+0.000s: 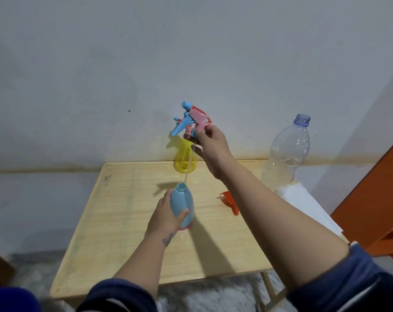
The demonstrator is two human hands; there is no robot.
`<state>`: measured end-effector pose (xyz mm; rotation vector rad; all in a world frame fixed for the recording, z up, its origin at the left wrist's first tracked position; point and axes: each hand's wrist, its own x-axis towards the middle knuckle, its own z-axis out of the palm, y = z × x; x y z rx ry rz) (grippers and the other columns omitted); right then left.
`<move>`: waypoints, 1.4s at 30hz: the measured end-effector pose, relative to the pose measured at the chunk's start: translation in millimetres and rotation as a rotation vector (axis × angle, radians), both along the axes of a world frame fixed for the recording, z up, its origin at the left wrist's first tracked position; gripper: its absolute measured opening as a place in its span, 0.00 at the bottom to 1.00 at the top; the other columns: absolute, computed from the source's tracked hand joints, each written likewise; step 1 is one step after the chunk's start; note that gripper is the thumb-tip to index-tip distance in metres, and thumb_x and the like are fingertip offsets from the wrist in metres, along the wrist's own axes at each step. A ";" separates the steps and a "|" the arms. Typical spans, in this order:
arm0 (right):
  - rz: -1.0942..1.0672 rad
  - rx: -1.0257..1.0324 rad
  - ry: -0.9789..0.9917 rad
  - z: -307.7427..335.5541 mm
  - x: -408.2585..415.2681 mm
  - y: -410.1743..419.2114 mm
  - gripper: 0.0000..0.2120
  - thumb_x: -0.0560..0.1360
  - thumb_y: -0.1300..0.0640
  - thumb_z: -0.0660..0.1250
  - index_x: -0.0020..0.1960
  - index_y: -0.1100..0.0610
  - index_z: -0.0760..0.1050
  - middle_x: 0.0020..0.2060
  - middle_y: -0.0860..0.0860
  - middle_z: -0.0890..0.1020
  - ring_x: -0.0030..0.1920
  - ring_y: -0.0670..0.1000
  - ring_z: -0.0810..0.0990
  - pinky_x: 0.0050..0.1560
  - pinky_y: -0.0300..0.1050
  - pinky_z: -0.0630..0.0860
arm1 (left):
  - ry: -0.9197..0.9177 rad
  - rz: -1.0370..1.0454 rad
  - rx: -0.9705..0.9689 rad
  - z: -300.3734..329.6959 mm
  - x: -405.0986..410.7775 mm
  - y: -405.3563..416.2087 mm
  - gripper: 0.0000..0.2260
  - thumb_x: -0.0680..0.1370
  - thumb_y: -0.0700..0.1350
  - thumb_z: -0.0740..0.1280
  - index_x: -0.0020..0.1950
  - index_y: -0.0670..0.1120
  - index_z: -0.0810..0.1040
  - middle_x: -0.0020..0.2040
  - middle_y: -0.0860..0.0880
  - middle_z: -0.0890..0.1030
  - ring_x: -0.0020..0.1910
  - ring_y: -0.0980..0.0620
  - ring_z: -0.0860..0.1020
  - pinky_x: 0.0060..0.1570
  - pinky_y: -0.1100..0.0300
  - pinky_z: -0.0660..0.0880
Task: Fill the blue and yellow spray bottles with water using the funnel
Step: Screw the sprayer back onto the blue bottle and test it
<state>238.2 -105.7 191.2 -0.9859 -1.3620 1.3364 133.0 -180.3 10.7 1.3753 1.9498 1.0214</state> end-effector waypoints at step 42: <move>0.068 0.068 -0.282 -125.2 5.8 -7.4 0.14 0.67 0.60 0.77 0.51 0.59 0.83 0.47 0.53 0.86 0.52 0.52 0.83 0.58 0.49 0.78 | -0.075 0.048 0.072 -17.3 -0.4 -1.1 0.34 0.72 0.58 0.70 0.74 0.60 0.59 0.66 0.57 0.70 0.61 0.53 0.73 0.54 0.52 0.76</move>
